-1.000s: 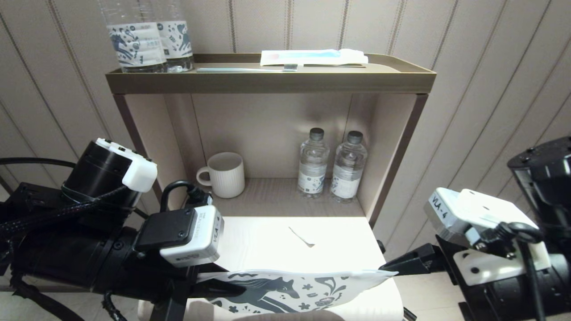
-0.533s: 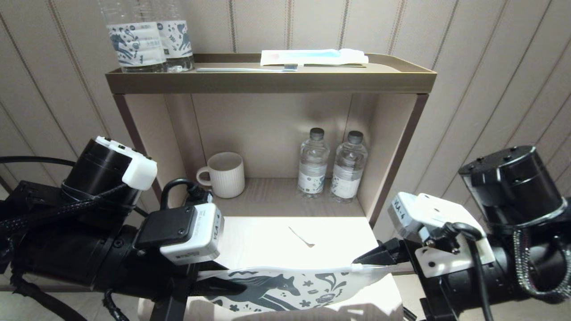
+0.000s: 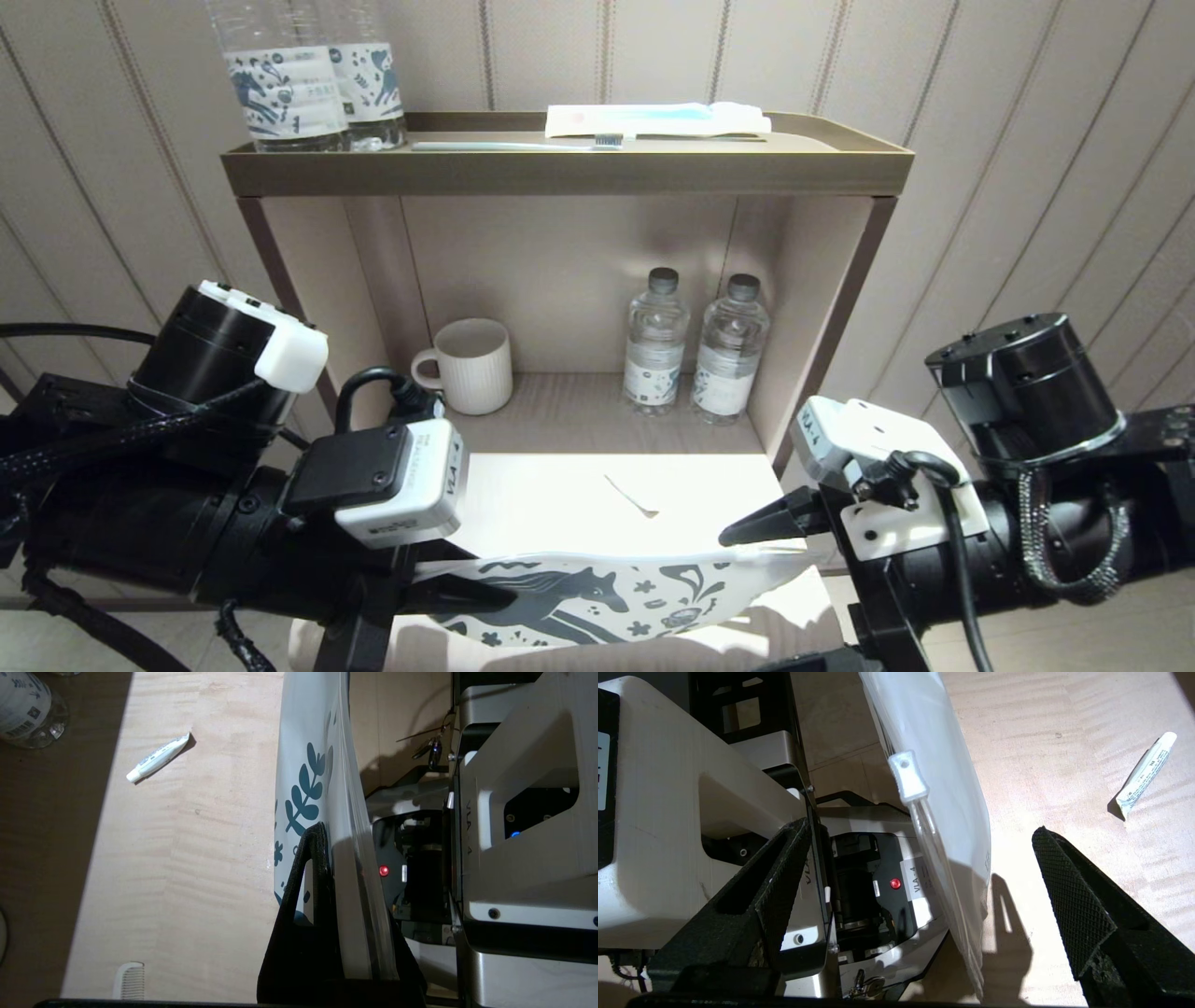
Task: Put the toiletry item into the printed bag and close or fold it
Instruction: Hand it to the other hand
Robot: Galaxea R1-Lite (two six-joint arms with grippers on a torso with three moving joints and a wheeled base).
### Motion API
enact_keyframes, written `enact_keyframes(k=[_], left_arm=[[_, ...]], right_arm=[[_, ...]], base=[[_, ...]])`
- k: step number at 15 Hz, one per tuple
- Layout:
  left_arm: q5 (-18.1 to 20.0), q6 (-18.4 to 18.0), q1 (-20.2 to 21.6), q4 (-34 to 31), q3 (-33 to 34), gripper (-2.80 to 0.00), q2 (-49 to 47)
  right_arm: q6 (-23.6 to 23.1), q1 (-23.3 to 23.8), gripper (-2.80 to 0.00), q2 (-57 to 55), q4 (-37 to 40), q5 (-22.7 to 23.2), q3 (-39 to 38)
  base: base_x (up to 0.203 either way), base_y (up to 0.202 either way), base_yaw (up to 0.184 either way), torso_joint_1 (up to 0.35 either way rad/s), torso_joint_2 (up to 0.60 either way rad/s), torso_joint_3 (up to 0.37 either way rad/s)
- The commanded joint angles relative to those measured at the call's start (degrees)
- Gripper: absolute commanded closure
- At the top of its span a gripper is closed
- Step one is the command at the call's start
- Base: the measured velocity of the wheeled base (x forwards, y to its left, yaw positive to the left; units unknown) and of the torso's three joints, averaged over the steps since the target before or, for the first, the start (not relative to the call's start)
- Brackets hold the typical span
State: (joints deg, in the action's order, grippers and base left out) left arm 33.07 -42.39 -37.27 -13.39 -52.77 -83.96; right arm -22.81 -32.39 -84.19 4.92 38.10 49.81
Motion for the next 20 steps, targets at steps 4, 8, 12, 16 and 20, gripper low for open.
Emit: enact_keyframes(k=[4, 8, 12, 16, 20], left_arm=[[0.1, -0.3, 0.0, 0.0, -0.2, 0.0, -1.0], [0.1, -0.3, 0.0, -0.1, -0.9, 0.0, -1.1], [0.1, -0.3, 0.0, -0.2, -0.9, 0.0, -1.0], [0.1, -0.3, 0.0, -0.2, -0.9, 0.0, -1.0], [0.1, -0.3, 0.0, -0.2, -0.7, 0.0, -1.1]], right_arm=[[-1.4, 0.0, -2.8, -0.8, 0.1, 1.3, 0.5], [-1.4, -0.2, -2.8, -1.7, 0.2, 1.6, 1.0], [-1.2, 0.0, -2.8, -1.3, 0.6, 1.5, 1.3], [-1.1, 0.0, 0.0, -2.0, 0.5, 1.6, 1.6], [-1.5, 0.0, 0.0, -2.6, 0.2, 1.7, 1.9]], base=[[0.0, 0.0, 0.0, 0.0, 0.0, 0.0], [0.0, 0.0, 0.0, 0.0, 0.0, 0.0], [0.0, 0.0, 0.0, 0.0, 0.0, 0.0], [0.0, 0.0, 0.0, 0.0, 0.0, 0.0], [0.0, 0.0, 0.0, 0.0, 0.0, 0.0]])
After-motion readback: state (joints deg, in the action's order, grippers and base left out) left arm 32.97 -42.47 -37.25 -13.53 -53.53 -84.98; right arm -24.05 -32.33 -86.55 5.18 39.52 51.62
